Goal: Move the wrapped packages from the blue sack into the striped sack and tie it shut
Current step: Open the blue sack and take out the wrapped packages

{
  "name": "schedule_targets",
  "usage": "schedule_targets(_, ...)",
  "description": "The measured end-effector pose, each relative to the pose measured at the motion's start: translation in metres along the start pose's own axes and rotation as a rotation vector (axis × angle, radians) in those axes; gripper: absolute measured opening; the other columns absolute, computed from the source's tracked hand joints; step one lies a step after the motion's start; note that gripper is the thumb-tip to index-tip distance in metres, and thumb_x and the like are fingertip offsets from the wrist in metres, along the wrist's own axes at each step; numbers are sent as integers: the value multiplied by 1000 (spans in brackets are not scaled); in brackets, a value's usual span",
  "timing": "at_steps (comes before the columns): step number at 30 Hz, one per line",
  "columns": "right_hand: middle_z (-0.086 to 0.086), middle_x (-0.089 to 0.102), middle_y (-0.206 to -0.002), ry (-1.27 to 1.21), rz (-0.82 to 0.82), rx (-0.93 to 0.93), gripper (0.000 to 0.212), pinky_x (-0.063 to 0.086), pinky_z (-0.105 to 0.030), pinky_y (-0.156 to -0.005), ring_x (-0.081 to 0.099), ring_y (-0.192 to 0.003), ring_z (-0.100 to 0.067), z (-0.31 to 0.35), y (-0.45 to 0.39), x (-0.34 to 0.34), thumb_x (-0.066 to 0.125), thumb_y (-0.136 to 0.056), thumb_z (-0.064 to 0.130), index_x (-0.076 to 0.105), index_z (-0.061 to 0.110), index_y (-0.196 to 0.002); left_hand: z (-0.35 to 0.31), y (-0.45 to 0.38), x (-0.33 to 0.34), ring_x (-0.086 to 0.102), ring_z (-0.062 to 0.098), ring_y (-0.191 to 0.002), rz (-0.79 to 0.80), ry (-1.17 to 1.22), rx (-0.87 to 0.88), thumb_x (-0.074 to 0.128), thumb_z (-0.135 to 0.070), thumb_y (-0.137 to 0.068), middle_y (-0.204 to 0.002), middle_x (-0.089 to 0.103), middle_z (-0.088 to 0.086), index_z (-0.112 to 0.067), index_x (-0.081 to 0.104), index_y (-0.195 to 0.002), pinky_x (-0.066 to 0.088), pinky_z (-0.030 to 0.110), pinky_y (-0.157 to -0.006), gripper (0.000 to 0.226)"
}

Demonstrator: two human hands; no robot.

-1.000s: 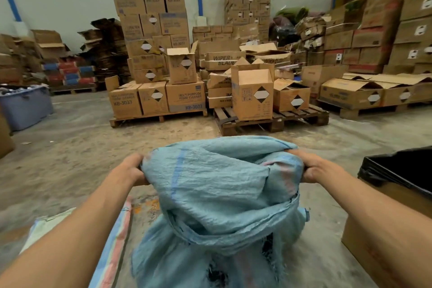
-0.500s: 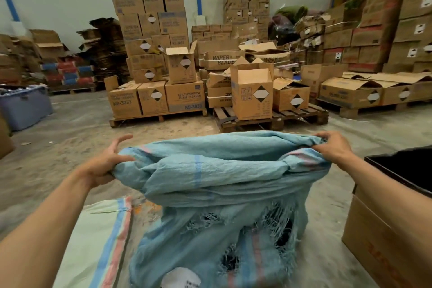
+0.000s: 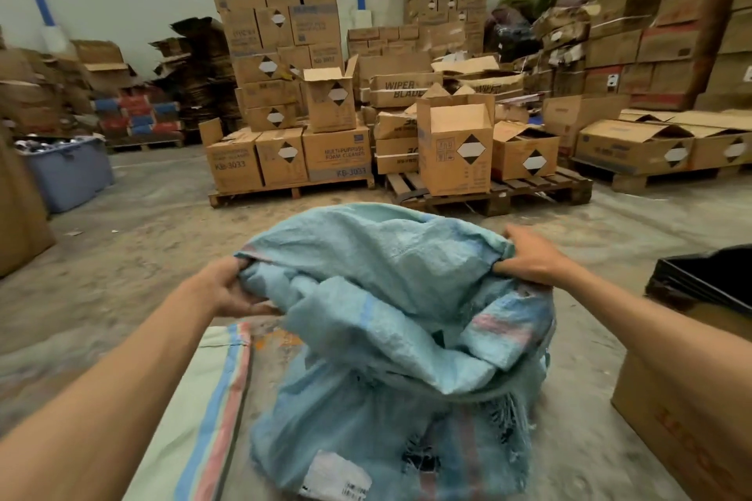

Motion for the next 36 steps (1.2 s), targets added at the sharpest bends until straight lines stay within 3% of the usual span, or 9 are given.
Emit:
schedule_targets(6, -19, 66, -86, -807, -6, 447, 22, 56, -33, -52, 65, -72, -31, -42, 12, 31, 43, -86, -6, 61, 2, -96, -9, 1, 30, 67, 38, -81, 114, 323, 43, 53, 3, -81, -83, 69, 29, 4, 61, -104, 48, 40, -87, 25)
schedule_targets(13, -9, 51, -54, -1051, 174, 740, 21, 54, -32, -43, 50, -53, -28, -93, 46, 40, 39, -83, 6, 47, 8, -64, -12, -2, 4, 72, 26, -64, 316, 268, 170, 94, 2, -13, -77, 74, 13, 1, 76, -75, 55, 39, -70, 64)
schedule_targets(15, -15, 62, -71, -1084, 191, 743, 16, 58, -43, -53, 58, -69, -33, -103, 47, 33, 41, -78, 9, 55, 1, -78, -19, 7, -3, 71, 24, -57, 285, 242, 264, 94, -14, -47, -68, 73, 11, 0, 75, -63, 58, 34, -51, 29)
schedule_targets(18, -17, 64, -84, -1087, 204, 756, 23, 57, -54, -63, 60, -79, -37, -109, 42, 41, 42, -75, 11, 56, 0, -89, -24, -2, -19, 72, 26, -63, 205, 234, 347, 44, -32, -98, -73, 74, 13, -2, 76, -70, 59, 37, -50, 52)
schedule_targets(22, -11, 56, -65, -1096, 150, 638, 4, 49, -36, -66, 54, -64, -31, -105, 21, 42, 46, -73, 12, 47, 9, -71, -19, 9, -3, 74, 30, -76, 288, -47, 351, 73, -34, -76, -90, 74, 19, 1, 77, -87, 61, 38, -60, 36)
schedule_targets(25, -21, 72, -99, -1069, 279, 437, 45, 58, -42, -74, 69, -87, -34, -86, 13, 41, 82, -70, 30, 67, 2, -102, -21, 2, -10, 73, 32, -85, 244, -369, 332, 96, -17, -39, -104, 72, 22, -1, 67, -109, 61, 38, -64, 78)
schedule_targets(28, -18, 73, -107, -954, 301, 208, 90, 60, -42, -75, 72, -92, -31, -59, 6, 34, 101, -32, 20, 66, 9, -114, -31, -8, -30, 70, 34, -89, 23, -555, 376, 76, 2, -72, -105, 72, 22, 1, 62, -117, 59, 37, -71, 47)
schedule_targets(32, -15, 71, -107, -746, 111, 104, 59, 60, -41, -78, 72, -90, -22, -44, -5, 22, 72, -71, -16, 59, 11, -121, -37, -10, -51, 62, 27, -67, -298, -891, 412, 73, -1, -80, -84, 69, 16, 1, 69, -87, 49, 29, -58, 8)
schedule_targets(36, -11, 68, -108, -195, -145, 114, 44, 49, -33, -76, 64, -96, -26, -55, -2, 12, 73, -80, 9, 57, 18, -120, -10, -15, -62, 65, 26, -55, -309, -604, 200, 61, -3, -91, -77, 71, 18, 6, 65, -95, 54, 31, -41, 10)
Point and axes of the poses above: each hand's wrist, its own y-axis away from the middle knuckle, its own x-axis out of the palm, z = x × y, the point moved 10 cm from there along -y, towards the middle knuckle
